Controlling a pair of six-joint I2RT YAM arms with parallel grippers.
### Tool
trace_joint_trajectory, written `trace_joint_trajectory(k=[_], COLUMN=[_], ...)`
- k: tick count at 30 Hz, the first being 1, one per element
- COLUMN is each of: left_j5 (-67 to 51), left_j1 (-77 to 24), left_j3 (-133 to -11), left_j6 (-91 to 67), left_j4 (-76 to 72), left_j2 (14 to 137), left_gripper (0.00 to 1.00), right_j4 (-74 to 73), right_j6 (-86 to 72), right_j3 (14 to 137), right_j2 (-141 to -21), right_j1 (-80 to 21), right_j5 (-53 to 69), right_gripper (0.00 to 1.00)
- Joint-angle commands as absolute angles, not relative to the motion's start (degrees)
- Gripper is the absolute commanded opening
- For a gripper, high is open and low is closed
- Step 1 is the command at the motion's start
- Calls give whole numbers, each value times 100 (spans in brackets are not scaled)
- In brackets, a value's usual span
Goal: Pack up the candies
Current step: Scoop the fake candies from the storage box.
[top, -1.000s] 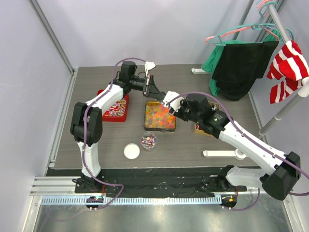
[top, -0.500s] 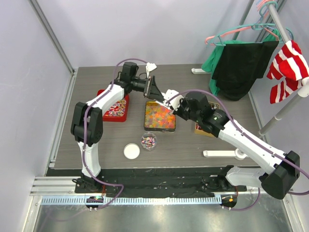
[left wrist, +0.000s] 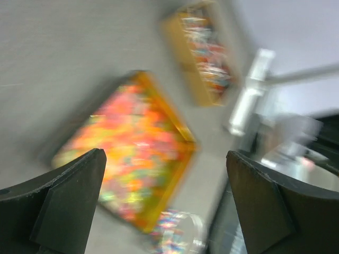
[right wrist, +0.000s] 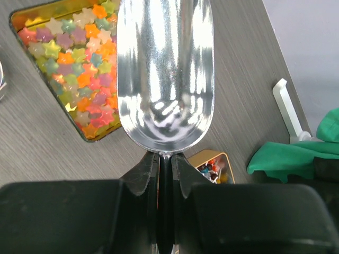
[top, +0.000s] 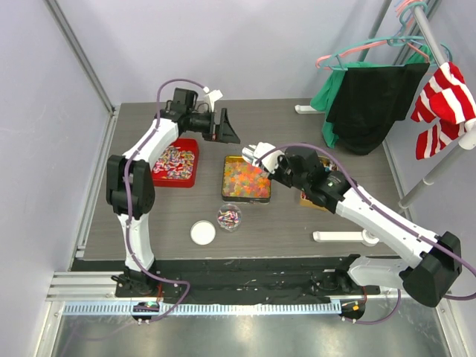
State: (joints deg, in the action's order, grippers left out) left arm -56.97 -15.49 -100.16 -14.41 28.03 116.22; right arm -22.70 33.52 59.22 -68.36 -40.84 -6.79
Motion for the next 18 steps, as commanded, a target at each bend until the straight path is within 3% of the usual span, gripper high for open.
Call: trace_joint_trajectory(k=[1, 4, 13, 18], left_j5=[-3492, -2577, -1794, -1328], left_j1=[-1555, -1722, -2004, -2153], left_j3=[-10187, -10029, -9704, -9624], left_j6=[-353, -141, -123, -114], left_j4=[3576, 3638, 3806, 3841], left_j2=[11760, 11795, 11769, 11786], left_gripper=[100, 100, 98, 88], right_j4=[-2223, -2329, -2549, -2593], right_j6=[3665, 3700, 3718, 3709], right_j3=[5968, 6073, 6442, 6513], right_j2=[-6557, -6583, -6618, -6574], right_j1=[-4122, -4105, -4096, -4087], right_j5=[-773, -844, -905, -905], right_gripper=[1, 1, 1, 1])
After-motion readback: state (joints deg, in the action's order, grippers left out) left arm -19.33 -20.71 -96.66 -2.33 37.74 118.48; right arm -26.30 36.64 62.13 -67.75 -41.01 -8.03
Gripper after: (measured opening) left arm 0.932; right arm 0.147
